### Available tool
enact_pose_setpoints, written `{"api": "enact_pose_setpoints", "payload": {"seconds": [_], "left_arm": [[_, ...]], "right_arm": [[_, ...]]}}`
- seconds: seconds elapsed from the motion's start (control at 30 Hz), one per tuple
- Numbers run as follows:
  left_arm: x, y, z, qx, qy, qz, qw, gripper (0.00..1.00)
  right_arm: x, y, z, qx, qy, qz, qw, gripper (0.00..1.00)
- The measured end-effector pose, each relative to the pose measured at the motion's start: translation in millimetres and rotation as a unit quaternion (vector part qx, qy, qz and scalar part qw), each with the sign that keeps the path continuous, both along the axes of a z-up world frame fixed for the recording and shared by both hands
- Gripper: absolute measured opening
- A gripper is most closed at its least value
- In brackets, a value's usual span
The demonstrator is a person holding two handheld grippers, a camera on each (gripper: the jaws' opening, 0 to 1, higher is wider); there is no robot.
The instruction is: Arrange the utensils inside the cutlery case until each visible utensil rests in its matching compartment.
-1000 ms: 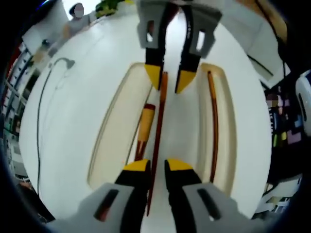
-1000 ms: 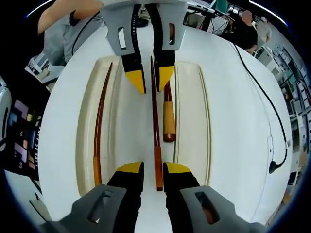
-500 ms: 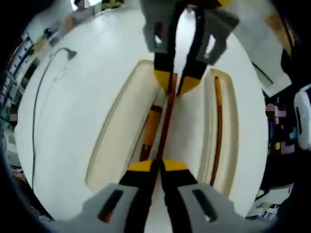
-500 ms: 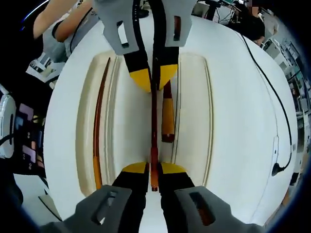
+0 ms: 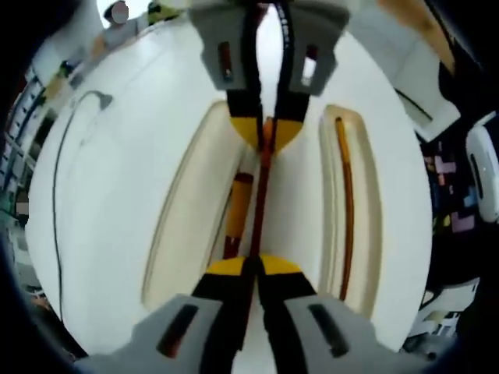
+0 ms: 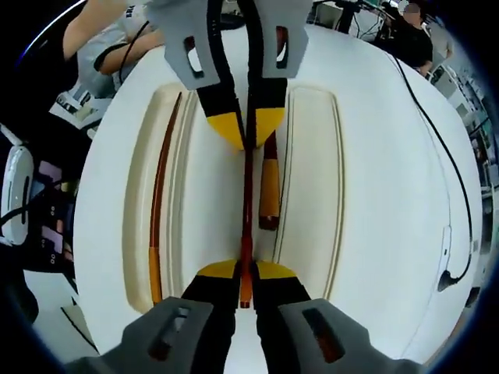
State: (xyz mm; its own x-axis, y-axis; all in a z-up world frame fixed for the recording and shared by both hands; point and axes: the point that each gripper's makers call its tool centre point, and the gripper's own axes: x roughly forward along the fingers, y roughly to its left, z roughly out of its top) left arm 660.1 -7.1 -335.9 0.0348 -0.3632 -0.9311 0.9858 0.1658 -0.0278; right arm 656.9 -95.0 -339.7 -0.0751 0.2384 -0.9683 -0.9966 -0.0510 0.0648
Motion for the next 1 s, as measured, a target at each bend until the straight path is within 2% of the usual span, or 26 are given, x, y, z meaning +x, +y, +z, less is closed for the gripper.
{"api": "enact_pose_setpoints", "payload": {"seconds": [0.17, 0.27, 0.3, 0.33, 0.4, 0.5, 0.57, 0.7, 0.8, 0.87, 1.0], "left_arm": [[1.6, -1.2, 0.2, -0.008, -0.002, -0.002, 1.0000, 0.05], [-2.5, -5.2, -0.7, 0.001, -0.006, 0.007, 1.0000, 0.05], [-2.1, -5.4, -0.7, 0.003, -0.006, 0.017, 0.9998, 0.05], [-2.7, -5.2, -0.7, 0.004, -0.009, 0.016, 0.9998, 0.05], [-3.3, -5.0, -0.6, 0.006, -0.025, 0.005, 0.9997, 0.05], [-3.4, -4.4, -0.4, 0.006, -0.036, 0.011, 0.9993, 0.04], [-3.0, -3.9, 0.0, 0.005, -0.047, 0.001, 0.9989, 0.04], [-1.3, -5.5, 0.4, 0.001, -0.045, 0.002, 0.9990, 0.04], [-8.2, -2.9, 0.8, 0.015, -0.041, -0.020, 0.9988, 0.04], [-17.0, -1.8, 3.8, 0.026, -0.051, -0.037, 0.9977, 0.04], [-16.0, -3.6, 16.1, 0.025, -0.068, -0.038, 0.9967, 0.04]], "right_arm": [[1.4, 2.1, -0.6, -0.019, -0.014, -0.005, 0.9997, 0.05], [2.5, 1.6, -0.8, -0.035, -0.017, -0.033, 0.9987, 0.05], [2.8, 1.1, -0.8, -0.040, -0.011, -0.068, 0.9968, 0.05], [2.5, 0.5, -0.7, -0.040, -0.007, -0.086, 0.9955, 0.05], [3.4, 1.3, -0.2, -0.023, -0.023, -0.037, 0.9988, 0.04], [1.3, -0.3, 0.1, -0.016, -0.031, -0.049, 0.9982, 0.04], [0.7, 0.5, 0.3, -0.013, -0.046, -0.045, 0.9979, 0.04], [-0.8, 1.3, 0.6, -0.020, -0.068, -0.024, 0.9972, 0.04], [-6.3, 1.8, 2.6, -0.022, -0.068, -0.022, 0.9972, 0.04], [-12.4, 2.5, 7.7, -0.020, -0.075, -0.014, 0.9969, 0.04], [-11.2, -1.4, 23.8, -0.023, -0.098, -0.014, 0.9948, 0.04]]}}
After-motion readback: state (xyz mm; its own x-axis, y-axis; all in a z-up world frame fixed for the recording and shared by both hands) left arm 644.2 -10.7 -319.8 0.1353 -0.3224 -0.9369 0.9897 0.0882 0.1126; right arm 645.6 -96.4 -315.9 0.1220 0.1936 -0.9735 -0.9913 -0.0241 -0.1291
